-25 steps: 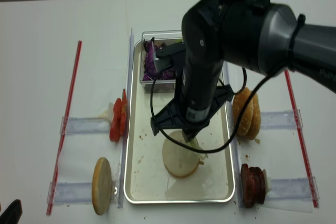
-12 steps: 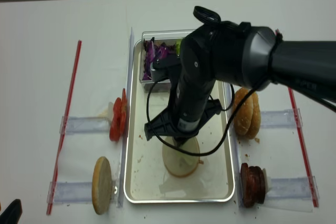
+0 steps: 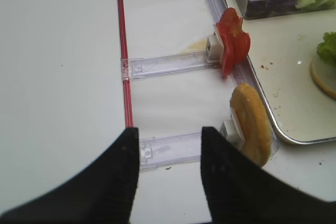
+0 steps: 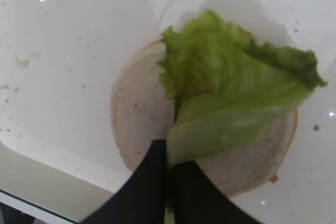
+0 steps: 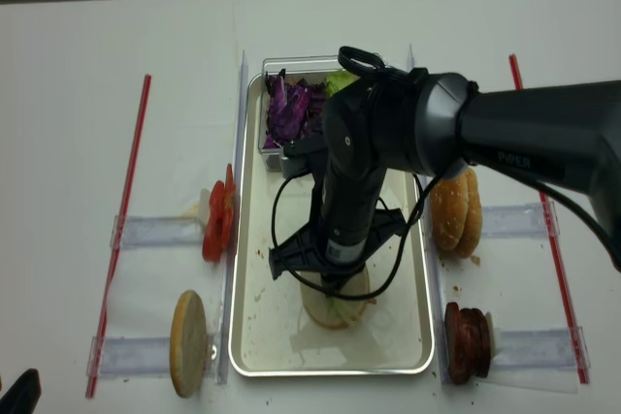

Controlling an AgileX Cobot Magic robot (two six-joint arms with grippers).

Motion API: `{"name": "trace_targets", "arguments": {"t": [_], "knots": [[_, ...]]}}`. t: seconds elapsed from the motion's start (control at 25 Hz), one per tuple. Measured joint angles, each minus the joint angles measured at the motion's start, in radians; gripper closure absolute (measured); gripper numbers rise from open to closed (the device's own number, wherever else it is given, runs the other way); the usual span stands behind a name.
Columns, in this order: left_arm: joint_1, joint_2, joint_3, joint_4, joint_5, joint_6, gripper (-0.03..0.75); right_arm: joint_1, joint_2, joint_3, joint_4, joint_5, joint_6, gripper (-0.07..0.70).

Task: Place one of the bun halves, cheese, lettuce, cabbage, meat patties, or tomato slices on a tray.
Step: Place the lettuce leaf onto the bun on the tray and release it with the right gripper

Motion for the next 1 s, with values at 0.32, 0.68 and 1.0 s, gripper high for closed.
{"name": "trace_targets", "arguments": {"t": [0.32, 0.68, 1.0], "knots": [[0.000, 0.000, 0.000, 0.000, 0.000, 0.000, 0.445, 0.000, 0.000, 0.000, 0.002, 0.002, 0.000, 0.527], [0.000, 0.000, 0.000, 0.000, 0.000, 0.000, 0.445, 0.000, 0.000, 0.000, 0.002, 0.032, 0.000, 0.118], [0.000, 0.000, 0.000, 0.000, 0.000, 0.000, 0.445, 0.000, -0.012, -0.019, -0.005, 0.069, 0.000, 0.078]]}}
